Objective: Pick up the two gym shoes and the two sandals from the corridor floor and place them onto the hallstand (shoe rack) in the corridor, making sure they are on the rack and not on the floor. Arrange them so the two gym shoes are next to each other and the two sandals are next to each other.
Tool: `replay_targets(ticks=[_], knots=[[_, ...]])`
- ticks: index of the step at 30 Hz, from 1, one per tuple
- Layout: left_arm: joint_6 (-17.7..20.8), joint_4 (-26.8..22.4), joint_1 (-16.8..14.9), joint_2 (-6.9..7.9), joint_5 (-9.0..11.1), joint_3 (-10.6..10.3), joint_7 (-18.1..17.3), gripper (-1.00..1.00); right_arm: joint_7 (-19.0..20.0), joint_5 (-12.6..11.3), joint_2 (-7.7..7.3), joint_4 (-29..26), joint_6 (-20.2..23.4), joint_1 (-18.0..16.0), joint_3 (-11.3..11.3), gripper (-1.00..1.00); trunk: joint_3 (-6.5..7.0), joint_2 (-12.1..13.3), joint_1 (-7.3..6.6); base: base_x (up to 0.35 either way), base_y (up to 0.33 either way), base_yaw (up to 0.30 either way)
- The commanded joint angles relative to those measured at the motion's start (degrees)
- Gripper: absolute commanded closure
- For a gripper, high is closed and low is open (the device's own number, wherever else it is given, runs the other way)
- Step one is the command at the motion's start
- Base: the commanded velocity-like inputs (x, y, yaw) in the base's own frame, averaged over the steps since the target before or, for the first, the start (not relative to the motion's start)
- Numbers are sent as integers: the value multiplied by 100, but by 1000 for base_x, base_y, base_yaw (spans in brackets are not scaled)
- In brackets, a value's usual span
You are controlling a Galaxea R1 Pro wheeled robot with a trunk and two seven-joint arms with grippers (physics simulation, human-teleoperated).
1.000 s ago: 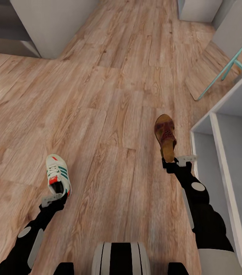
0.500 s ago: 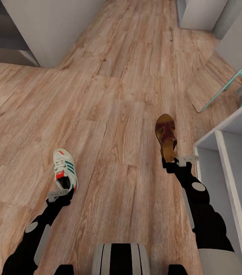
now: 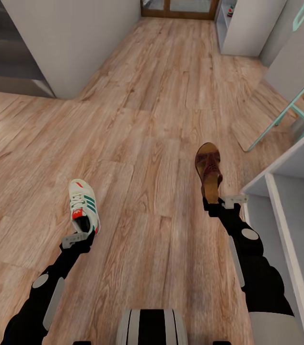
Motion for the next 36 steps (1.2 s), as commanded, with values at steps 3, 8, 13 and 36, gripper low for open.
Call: replay_targets(ticks=[3, 8, 13, 36], knots=[[4, 3, -2, -2, 49, 1, -34, 100, 54, 39, 8, -8, 33, -2, -18, 100, 93, 3, -8, 0, 0, 0], [9, 7, 0, -6, 49, -1, -34, 100, 54, 37, 8, -8, 33, -2, -18, 100, 250, 10, -21, 0, 0, 0], [14, 9, -2, -6, 49, -1, -34, 100, 54, 41, 8, -8, 33, -2, -18, 100, 408, 17, -34, 0, 0, 0], [18, 10, -1, -6, 49, -1, -34, 100, 54, 46, 8, -8, 33, -2, -18, 100, 1135, 47, -93, 0, 0, 0]])
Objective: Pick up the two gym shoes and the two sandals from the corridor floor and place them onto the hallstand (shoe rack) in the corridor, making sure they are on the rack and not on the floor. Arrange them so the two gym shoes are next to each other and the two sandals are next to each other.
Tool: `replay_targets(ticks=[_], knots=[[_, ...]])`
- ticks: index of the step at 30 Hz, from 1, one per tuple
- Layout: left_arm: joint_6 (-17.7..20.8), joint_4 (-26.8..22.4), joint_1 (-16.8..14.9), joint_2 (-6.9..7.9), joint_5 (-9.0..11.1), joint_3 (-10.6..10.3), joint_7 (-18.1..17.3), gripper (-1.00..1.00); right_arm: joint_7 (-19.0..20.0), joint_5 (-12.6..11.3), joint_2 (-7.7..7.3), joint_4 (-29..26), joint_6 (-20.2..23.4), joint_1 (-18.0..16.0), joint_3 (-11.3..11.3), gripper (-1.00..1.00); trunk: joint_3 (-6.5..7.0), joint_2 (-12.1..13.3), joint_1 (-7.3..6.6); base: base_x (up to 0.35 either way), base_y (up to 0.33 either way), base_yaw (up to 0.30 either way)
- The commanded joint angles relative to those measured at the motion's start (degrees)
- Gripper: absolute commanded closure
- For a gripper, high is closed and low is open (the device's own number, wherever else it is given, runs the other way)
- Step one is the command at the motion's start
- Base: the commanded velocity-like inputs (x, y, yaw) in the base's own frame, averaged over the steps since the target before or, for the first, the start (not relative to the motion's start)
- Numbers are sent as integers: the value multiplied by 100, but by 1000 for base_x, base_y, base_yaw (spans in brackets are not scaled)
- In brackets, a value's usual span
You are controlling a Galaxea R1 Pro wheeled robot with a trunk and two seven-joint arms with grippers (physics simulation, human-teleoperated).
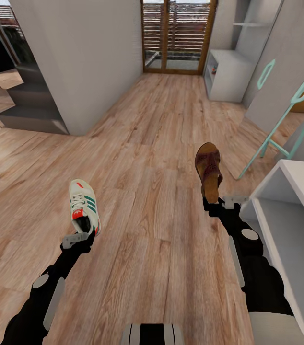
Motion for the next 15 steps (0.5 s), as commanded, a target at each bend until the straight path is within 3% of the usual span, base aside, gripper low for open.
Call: replay_targets(ticks=[1, 15], knots=[[4, 4, -2, 0, 49, 7, -34, 100, 54, 41, 7, -8, 33, -3, -18, 100, 29, 0, -3, 0, 0, 0], [4, 4, 1, 0, 49, 7, -34, 100, 55, 41, 7, -8, 33, -3, -18, 100, 471, 19, -39, 0, 0, 0]])
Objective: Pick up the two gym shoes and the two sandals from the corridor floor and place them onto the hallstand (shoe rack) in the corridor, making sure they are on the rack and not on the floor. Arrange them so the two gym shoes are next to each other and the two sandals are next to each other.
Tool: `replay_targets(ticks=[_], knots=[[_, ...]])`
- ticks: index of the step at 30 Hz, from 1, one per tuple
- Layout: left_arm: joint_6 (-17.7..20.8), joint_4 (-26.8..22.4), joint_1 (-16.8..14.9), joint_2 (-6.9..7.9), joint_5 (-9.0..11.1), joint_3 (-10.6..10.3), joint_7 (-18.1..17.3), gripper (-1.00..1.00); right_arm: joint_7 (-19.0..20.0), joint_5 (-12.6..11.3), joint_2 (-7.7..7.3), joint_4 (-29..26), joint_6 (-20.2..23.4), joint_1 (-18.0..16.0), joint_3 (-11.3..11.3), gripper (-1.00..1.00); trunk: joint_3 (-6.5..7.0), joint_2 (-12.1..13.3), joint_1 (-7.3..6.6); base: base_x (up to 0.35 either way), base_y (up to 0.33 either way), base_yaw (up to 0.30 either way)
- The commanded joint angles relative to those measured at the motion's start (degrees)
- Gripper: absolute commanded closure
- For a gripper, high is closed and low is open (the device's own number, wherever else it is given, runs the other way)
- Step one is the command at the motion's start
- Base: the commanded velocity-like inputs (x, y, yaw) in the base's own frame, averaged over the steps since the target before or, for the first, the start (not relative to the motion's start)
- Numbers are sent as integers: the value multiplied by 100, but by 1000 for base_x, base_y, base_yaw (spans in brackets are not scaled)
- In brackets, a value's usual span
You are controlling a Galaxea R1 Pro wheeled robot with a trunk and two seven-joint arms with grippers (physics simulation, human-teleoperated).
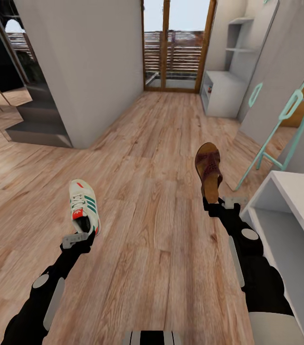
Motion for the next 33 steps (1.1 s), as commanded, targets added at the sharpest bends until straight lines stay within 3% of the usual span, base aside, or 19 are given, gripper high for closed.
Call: replay_targets(ticks=[1, 7, 12, 24, 33], knots=[[4, 4, -3, 0, 49, 7, -34, 100, 54, 41, 7, -8, 33, -3, -18, 100, 28, 0, -3, 0, 0, 0], [3, 4, -5, 0, 49, 7, -34, 100, 54, 41, 7, -8, 33, -2, -18, 100, 217, 20, -24, 0, 0, 0], [4, 4, -6, 0, 49, 7, -34, 100, 54, 41, 7, -8, 33, -3, -18, 100, 354, 221, -134, 0, 0, 0], [9, 4, 1, 0, 49, 7, -34, 100, 54, 41, 7, -8, 33, -3, -18, 100, 444, 221, -134, 27, 0, 0], [729, 1, -12, -3, 51, 9, -27, 100, 54, 41, 7, -8, 33, -3, -11, 100, 446, 221, -134, 322, 0, 0]])
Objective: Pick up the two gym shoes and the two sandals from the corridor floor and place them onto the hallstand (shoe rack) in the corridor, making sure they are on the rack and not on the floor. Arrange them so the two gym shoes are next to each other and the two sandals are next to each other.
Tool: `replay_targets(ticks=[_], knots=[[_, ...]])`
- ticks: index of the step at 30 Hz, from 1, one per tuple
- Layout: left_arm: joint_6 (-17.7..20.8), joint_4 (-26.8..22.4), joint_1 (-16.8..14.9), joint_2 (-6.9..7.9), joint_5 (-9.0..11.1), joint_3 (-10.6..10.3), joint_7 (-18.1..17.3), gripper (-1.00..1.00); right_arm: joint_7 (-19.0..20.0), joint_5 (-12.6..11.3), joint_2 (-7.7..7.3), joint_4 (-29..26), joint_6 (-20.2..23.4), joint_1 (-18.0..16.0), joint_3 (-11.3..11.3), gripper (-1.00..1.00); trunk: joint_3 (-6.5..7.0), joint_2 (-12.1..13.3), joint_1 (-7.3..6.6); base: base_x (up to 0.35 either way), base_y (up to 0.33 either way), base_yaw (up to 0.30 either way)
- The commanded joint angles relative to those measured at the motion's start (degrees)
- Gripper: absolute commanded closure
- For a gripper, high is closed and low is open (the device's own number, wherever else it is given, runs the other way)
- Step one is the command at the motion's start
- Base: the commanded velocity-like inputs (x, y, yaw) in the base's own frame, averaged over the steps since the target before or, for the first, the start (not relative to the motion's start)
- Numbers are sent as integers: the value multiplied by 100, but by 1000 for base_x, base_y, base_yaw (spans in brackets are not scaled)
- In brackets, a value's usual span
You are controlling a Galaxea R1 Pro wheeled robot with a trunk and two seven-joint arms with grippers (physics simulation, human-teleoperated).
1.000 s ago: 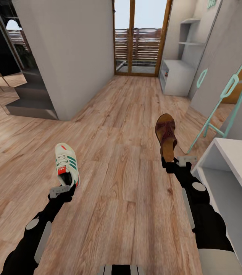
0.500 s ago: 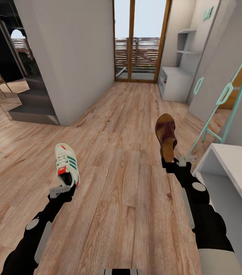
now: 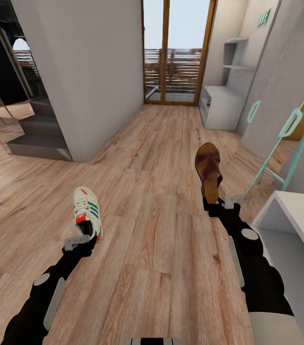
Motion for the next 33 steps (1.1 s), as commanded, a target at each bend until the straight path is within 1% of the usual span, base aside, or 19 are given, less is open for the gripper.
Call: replay_targets(ticks=[1, 5, 8, 15, 16, 17, 19, 27, 33], knots=[[208, -8, -21, -8, 69, 10, -30, 100, 54, 39, 7, -10, 33, -2, -21, 100, -5, -2, 2, 345, 0, 0], [615, 16, -134, -14, 75, 4, -20, 100, 54, 39, 7, -10, 33, -3, -23, 100, -5, -2, 2, 346, 0, 0], [776, 61, -173, -16, 69, -14, -14, 100, 57, 39, 6, -10, 33, -3, -18, 100, -5, -2, 2, 346, 2, 0], [817, 72, -182, 2, 51, -153, -13, 100, 89, 33, 7, -24, 50, -3, -15, 100, -5, -2, 2, 333, 112, 0], [818, 73, -183, 2, 49, -179, -14, 100, 89, 32, 7, -26, 50, -3, -15, 100, -5, -2, 2, 319, 169, 0], [818, 70, -183, 2, 52, -249, -16, 100, 90, 34, 7, -27, 46, -3, -15, 100, -4, -2, 2, 318, 173, 0], [818, 68, -183, 2, 53, -298, -19, 100, 90, 35, 7, -27, 44, -3, -11, 100, 6, -2, 2, 317, 174, 0], [818, 66, -183, -4, 53, -362, -21, 100, 90, 31, 7, -34, 42, -3, -7, 100, 74, -2, 2, 316, 176, -3], [818, 66, -183, -7, 53, -379, -21, 100, 90, 30, 7, -38, 38, -3, -11, 100, 128, -2, 2, 316, 175, -66]])
